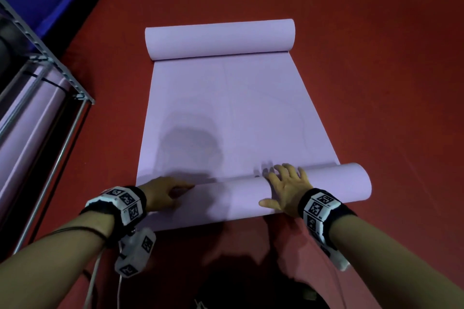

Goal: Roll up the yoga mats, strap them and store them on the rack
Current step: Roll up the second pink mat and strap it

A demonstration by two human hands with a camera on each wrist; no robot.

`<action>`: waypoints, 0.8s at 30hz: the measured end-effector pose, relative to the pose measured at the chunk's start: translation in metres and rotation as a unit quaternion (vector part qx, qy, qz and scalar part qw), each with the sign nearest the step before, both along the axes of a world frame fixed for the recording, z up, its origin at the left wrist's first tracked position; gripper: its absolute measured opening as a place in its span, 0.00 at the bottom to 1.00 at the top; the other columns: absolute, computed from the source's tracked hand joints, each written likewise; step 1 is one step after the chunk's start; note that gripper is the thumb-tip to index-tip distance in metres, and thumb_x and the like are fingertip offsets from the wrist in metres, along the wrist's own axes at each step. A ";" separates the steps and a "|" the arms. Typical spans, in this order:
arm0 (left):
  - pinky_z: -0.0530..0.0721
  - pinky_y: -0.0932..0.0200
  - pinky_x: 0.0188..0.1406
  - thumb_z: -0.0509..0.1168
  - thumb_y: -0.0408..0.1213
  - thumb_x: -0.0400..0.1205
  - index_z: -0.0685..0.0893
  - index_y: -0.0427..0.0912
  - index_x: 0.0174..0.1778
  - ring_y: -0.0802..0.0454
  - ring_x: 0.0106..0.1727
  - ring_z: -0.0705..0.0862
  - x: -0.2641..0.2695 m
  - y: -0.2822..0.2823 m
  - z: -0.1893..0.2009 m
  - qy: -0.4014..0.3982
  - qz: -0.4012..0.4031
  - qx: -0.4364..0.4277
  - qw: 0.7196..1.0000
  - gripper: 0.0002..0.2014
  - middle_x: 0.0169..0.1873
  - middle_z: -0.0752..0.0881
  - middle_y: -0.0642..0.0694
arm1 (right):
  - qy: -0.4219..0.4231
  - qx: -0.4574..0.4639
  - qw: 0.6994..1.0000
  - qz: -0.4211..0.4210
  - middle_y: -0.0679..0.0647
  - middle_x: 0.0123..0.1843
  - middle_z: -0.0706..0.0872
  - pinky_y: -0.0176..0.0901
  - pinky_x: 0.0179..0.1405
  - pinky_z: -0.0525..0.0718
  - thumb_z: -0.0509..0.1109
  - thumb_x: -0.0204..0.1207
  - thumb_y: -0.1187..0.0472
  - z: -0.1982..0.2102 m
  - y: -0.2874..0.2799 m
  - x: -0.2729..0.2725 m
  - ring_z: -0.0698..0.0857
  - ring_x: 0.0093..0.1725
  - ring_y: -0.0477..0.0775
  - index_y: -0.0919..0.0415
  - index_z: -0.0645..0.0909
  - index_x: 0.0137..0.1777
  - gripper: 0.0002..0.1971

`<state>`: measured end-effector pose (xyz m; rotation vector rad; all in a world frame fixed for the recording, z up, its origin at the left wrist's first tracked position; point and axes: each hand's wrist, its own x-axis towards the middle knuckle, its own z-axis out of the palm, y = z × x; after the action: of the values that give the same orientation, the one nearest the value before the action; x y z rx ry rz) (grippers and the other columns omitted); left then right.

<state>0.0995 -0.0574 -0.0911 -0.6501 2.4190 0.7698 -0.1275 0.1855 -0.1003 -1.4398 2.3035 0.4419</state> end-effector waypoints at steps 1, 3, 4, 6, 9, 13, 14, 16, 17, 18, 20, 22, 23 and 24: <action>0.68 0.65 0.72 0.67 0.33 0.79 0.67 0.52 0.80 0.54 0.74 0.74 -0.002 0.002 0.000 -0.018 -0.017 -0.001 1.000 0.32 0.76 0.74 0.50 | 0.018 0.003 1.000 0.007 0.57 0.83 0.58 0.62 0.78 0.57 0.53 0.78 0.28 0.001 -0.001 0.001 0.56 0.82 0.61 0.52 0.53 0.85 0.41; 0.63 0.61 0.76 0.68 0.39 0.78 0.57 0.47 0.84 0.51 0.80 0.66 -0.007 0.009 -0.003 -0.068 -0.050 -0.012 0.996 0.39 0.82 0.63 0.47 | 0.027 0.004 1.000 0.010 0.58 0.79 0.64 0.58 0.72 0.64 0.51 0.79 0.29 0.003 -0.003 0.004 0.63 0.76 0.61 0.52 0.54 0.84 0.40; 0.62 0.59 0.78 0.71 0.45 0.75 0.51 0.45 0.85 0.49 0.81 0.63 -0.010 0.016 -0.006 -0.093 -0.071 -0.038 0.992 0.46 0.83 0.60 0.45 | 0.028 0.010 0.999 0.011 0.58 0.78 0.65 0.57 0.71 0.66 0.50 0.80 0.29 0.004 -0.004 0.005 0.64 0.75 0.62 0.53 0.54 0.84 0.40; 0.63 0.54 0.79 0.75 0.58 0.67 0.47 0.42 0.85 0.45 0.81 0.62 -0.012 0.030 -0.012 -0.126 -0.109 -0.126 0.978 0.58 0.83 0.58 0.43 | 0.030 0.023 0.999 0.010 0.58 0.79 0.65 0.58 0.72 0.66 0.51 0.79 0.29 0.005 -0.006 0.005 0.64 0.76 0.63 0.54 0.53 0.85 0.41; 0.68 0.48 0.75 0.77 0.61 0.64 0.52 0.44 0.83 0.43 0.76 0.69 -0.008 0.042 -0.024 -0.112 -0.106 -0.217 0.964 0.58 0.78 0.65 0.43 | 0.031 0.048 0.998 0.013 0.58 0.77 0.66 0.59 0.71 0.67 0.65 0.67 0.25 0.004 -0.011 0.006 0.65 0.75 0.64 0.56 0.50 0.84 0.54; 0.72 0.47 0.72 0.75 0.59 0.64 0.56 0.47 0.82 0.44 0.72 0.74 -0.006 0.038 -0.024 -0.078 -0.102 -0.234 0.964 0.54 0.76 0.70 0.46 | 0.054 0.011 0.998 0.000 0.58 0.73 0.70 0.58 0.69 0.68 0.74 0.65 0.35 -0.003 -0.010 0.014 0.70 0.70 0.63 0.62 0.54 0.81 0.53; 0.74 0.49 0.70 0.75 0.60 0.63 0.57 0.49 0.82 0.45 0.72 0.74 -0.006 0.037 -0.023 -0.071 -0.103 -0.232 0.965 0.53 0.75 0.72 0.47 | 0.045 -0.015 0.999 -0.012 0.57 0.71 0.73 0.57 0.68 0.68 0.73 0.65 0.37 -0.003 -0.008 0.015 0.71 0.68 0.62 0.61 0.59 0.78 0.48; 0.75 0.51 0.68 0.75 0.60 0.63 0.58 0.52 0.81 0.46 0.71 0.75 -0.005 0.036 -0.020 -0.067 -0.098 -0.221 0.968 0.52 0.74 0.73 0.48 | 0.025 -0.033 0.999 -0.028 0.54 0.68 0.75 0.55 0.69 0.68 0.75 0.62 0.37 -0.002 -0.002 0.014 0.72 0.67 0.61 0.58 0.64 0.73 0.44; 0.75 0.52 0.68 0.75 0.59 0.63 0.59 0.53 0.81 0.47 0.71 0.76 -0.004 0.036 -0.018 -0.070 -0.097 -0.210 0.970 0.52 0.75 0.73 0.49 | 0.015 -0.031 0.999 -0.030 0.53 0.68 0.75 0.54 0.69 0.68 0.76 0.61 0.36 -0.002 0.001 0.014 0.72 0.67 0.60 0.57 0.65 0.72 0.44; 0.75 0.53 0.69 0.76 0.58 0.63 0.59 0.54 0.81 0.47 0.72 0.75 -0.003 0.035 -0.016 -0.077 -0.097 -0.194 0.973 0.52 0.75 0.73 0.50 | 0.006 -0.027 0.999 -0.034 0.52 0.68 0.75 0.53 0.69 0.68 0.76 0.59 0.36 -0.001 0.003 0.014 0.72 0.67 0.59 0.56 0.65 0.72 0.45; 0.74 0.57 0.68 0.78 0.56 0.63 0.61 0.57 0.80 0.49 0.72 0.76 -0.002 0.035 -0.009 -0.098 -0.101 -0.152 0.978 0.51 0.75 0.74 0.51 | -0.017 -0.015 0.999 -0.043 0.51 0.68 0.75 0.51 0.69 0.69 0.78 0.57 0.35 0.003 0.007 0.016 0.72 0.67 0.58 0.55 0.65 0.72 0.46; 0.75 0.61 0.62 0.80 0.53 0.63 0.66 0.60 0.78 0.49 0.68 0.79 -0.002 0.036 -0.004 -0.123 -0.110 -0.109 0.980 0.47 0.71 0.79 0.51 | -0.045 0.006 0.998 -0.047 0.51 0.68 0.75 0.51 0.70 0.68 0.78 0.56 0.34 0.007 0.012 0.018 0.72 0.68 0.57 0.55 0.65 0.73 0.48; 0.76 0.62 0.61 0.80 0.51 0.62 0.69 0.60 0.76 0.49 0.66 0.80 -0.002 0.037 -0.003 -0.136 -0.111 -0.085 0.981 0.45 0.69 0.81 0.50 | -0.056 0.016 0.997 -0.050 0.52 0.69 0.75 0.50 0.71 0.68 0.78 0.57 0.34 0.008 0.015 0.020 0.72 0.68 0.57 0.56 0.64 0.73 0.48; 0.77 0.62 0.60 0.80 0.50 0.62 0.71 0.61 0.74 0.50 0.65 0.81 -0.002 0.037 -0.005 -0.144 -0.111 -0.067 0.981 0.43 0.67 0.82 0.50 | -0.064 0.020 0.996 -0.052 0.52 0.69 0.75 0.50 0.72 0.66 0.77 0.58 0.35 0.009 0.018 0.022 0.72 0.69 0.57 0.57 0.63 0.74 0.48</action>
<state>0.0975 -0.0204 -0.0958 -0.4932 2.2389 0.3947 -0.1058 0.2037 -0.0914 -1.2836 2.2430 0.3529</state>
